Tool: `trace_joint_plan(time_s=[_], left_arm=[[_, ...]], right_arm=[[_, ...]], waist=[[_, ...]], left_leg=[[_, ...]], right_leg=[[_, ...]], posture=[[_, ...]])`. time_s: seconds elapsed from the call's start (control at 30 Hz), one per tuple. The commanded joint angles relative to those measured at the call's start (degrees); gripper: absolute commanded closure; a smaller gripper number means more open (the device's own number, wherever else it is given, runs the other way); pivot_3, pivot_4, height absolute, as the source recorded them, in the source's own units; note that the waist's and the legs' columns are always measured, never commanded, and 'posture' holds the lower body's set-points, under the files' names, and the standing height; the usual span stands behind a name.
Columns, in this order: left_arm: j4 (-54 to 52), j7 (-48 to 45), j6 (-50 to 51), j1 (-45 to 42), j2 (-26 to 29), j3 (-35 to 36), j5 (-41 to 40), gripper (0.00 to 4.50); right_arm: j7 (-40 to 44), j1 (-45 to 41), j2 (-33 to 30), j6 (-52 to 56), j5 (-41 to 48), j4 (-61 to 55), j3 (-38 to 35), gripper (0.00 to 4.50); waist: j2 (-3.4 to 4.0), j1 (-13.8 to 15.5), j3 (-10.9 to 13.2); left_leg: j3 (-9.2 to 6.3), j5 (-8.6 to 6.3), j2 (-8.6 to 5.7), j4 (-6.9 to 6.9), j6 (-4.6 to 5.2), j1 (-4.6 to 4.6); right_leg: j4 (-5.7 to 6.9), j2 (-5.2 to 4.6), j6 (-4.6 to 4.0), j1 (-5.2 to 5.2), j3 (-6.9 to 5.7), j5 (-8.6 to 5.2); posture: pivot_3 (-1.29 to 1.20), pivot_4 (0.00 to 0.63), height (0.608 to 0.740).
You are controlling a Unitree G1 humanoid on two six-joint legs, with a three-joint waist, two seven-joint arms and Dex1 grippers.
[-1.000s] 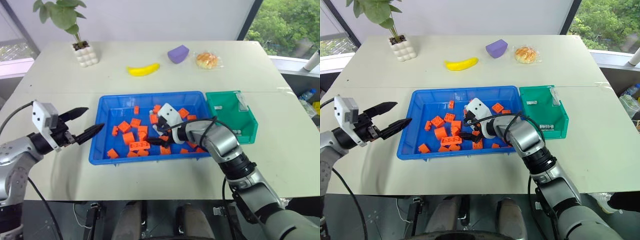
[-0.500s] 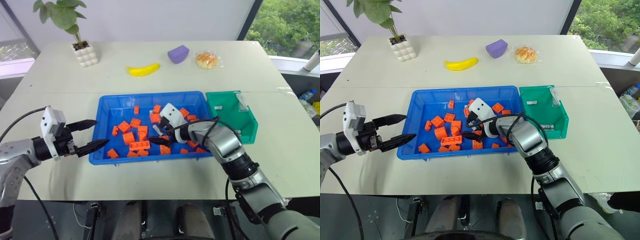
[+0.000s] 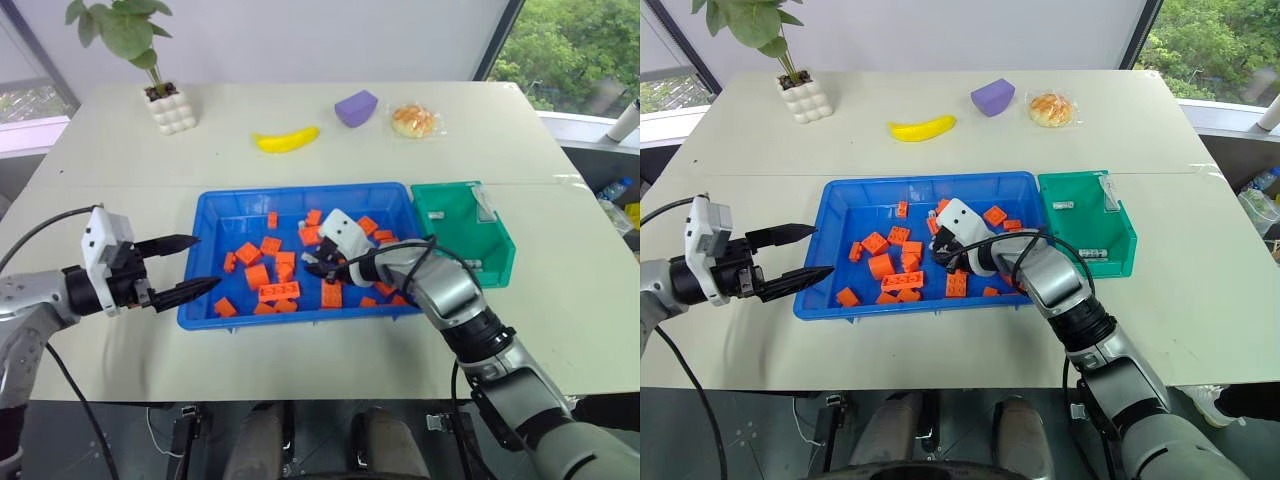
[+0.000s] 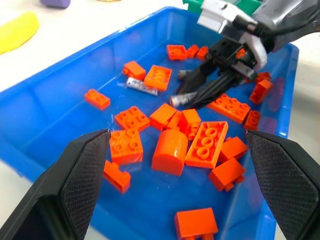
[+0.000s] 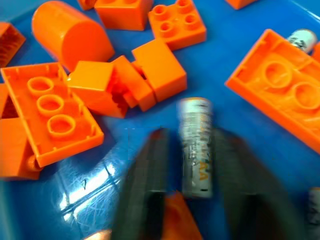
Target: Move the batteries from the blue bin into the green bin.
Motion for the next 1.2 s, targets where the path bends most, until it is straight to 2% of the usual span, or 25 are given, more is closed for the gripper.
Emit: trace_joint_plan(time_s=[0.03, 0.2, 0.33, 0.47, 0.6, 0.73, 0.9, 1.07, 1.2], left_arm=[[-2.1, -1.0, 0.4, -0.4, 1.1, 0.6, -1.5, 0.0], [-0.5, -2.2, 0.2, -3.2, 0.4, -0.6, -1.6, 0.0], [3.5, -2.2, 0.0, -8.9, -1.6, -1.7, -2.5, 0.0], [8.5, -5.2, -0.5, -15.7, -2.4, -5.3, -1.9, 0.0], [16.4, -8.0, -3.0, -24.0, -4.4, -9.6, 0.8, 0.0], [25.6, -10.4, -7.3, -31.5, -7.8, -13.2, 4.6, 0.0], [34.8, -12.9, -11.8, -38.0, -12.3, -15.6, 7.7, 0.0], [41.2, -14.9, -14.7, -41.6, -14.9, -17.0, 10.1, 0.0], [44.7, -16.4, -16.3, -43.3, -16.4, -17.4, 11.4, 0.0]], right_arm=[[0.3, 1.2, -0.5, 0.0, -1.4, 0.8, 1.6, 4.38], [-0.9, -2.8, 0.5, -1.0, -1.7, -0.3, -1.6, 4.38], [-1.3, -9.9, 0.1, 2.6, 0.7, -3.9, -7.5, 4.38], [-0.3, -16.1, -4.0, 8.5, 3.6, -7.2, -14.1, 4.38], [0.6, -18.1, -10.4, 9.3, 3.4, -7.6, -16.5, 4.38], [1.1, -15.9, -16.7, 10.8, 3.6, -8.4, -19.1, 4.38], [0.0, -8.4, -23.1, 13.9, 3.8, -12.6, -23.5, 4.38], [-2.1, -2.5, -24.9, 18.6, 4.7, -18.3, -28.4, 4.38], [-4.8, 2.3, -24.0, 21.0, 5.4, -22.1, -30.8, 4.38]], waist=[[0.0, 0.0, 0.0], [0.0, 0.1, 0.0], [0.04, 0.2, 0.0], [0.04, 0.4, 0.0], [0.0, 0.6, 0.0], [-0.01, 0.3, 0.0], [-0.03, 0.4, 0.0], [-0.02, 0.3, 0.1], [-0.03, 0.4, 0.1]], left_leg=[[0.0, 0.0, 0.0, 0.0, 0.0, 0.0], [0.0, 0.0, 0.0, 0.0, 0.0, 0.0], [0.01, 0.01, -0.02, 0.02, 0.0, -0.03], [-0.01, 0.01, -0.01, 0.0, -0.01, -0.08], [-0.03, 0.0, -0.1, 0.01, 0.01, -0.08], [0.01, 0.0, -0.12, 0.01, 0.03, -0.11], [0.05, 0.0, -0.12, -0.02, 0.03, -0.14], [0.15, 0.01, -0.05, -0.01, 0.02, -0.15], [0.12, 0.02, -0.04, 0.04, 0.01, -0.15]], right_leg=[[0.0, 0.0, 0.0, 0.0, 0.0, 0.0], [0.0, 0.0, 0.0, 0.0, 0.0, 0.0], [0.01, -0.01, 0.0, -0.03, 0.0, 0.0], [0.06, 0.02, 0.0, -0.11, -0.01, 0.0], [0.01, 0.0, 0.0, -0.04, -0.02, 0.0], [0.02, -0.01, 0.0, -0.09, -0.01, 0.0], [0.02, -0.02, 0.0, -0.1, -0.01, 0.0], [0.03, -0.01, 0.0, -0.18, -0.01, 0.0], [0.02, 0.0, 0.0, -0.14, -0.02, 0.0]], posture=[[0.0, 0.15, 0.739], [0.0, 0.15, 0.739], [0.0, 0.15, 0.739], [0.0, 0.15, 0.739], [0.0, 0.15, 0.739], [0.0, 0.15, 0.739], [0.0, 0.15, 0.739], [0.0, 0.15, 0.739], [0.0, 0.15, 0.739]])
